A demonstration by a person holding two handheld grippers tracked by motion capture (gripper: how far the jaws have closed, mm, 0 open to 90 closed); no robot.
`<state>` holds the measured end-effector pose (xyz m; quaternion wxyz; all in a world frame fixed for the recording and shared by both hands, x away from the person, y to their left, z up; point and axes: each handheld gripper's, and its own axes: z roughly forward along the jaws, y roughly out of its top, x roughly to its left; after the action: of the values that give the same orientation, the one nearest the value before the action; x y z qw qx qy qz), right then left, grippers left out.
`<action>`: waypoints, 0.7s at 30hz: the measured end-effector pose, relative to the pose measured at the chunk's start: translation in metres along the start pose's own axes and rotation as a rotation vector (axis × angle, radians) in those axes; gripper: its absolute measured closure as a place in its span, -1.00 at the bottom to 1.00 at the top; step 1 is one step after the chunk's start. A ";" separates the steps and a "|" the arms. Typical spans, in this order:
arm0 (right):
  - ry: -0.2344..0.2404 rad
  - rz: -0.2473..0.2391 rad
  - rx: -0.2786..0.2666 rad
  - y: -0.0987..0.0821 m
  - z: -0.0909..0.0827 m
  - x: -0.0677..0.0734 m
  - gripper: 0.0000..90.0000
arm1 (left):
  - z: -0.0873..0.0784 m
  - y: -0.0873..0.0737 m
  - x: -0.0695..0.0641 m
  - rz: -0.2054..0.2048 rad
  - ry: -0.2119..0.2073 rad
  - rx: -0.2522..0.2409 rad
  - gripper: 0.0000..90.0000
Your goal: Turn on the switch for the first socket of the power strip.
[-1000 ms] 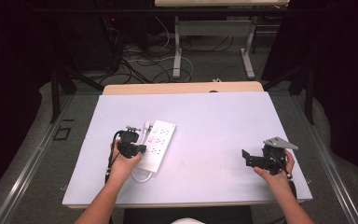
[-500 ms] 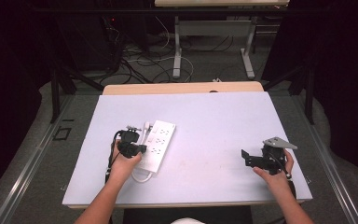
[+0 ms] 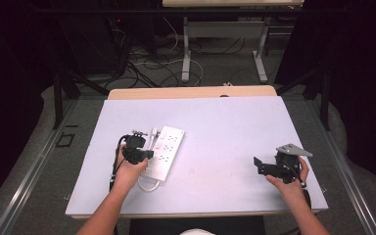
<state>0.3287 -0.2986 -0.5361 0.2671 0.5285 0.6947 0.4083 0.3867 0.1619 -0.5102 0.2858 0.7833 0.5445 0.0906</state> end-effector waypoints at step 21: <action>-0.002 -0.002 -0.003 0.000 -0.001 0.000 -0.96 | -0.012 0.003 -0.003 0.011 -0.026 -0.031 0.83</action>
<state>0.3284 -0.2988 -0.5356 0.2688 0.5279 0.6944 0.4086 0.3828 0.1623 -0.4982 0.3046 0.7829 0.5349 0.0907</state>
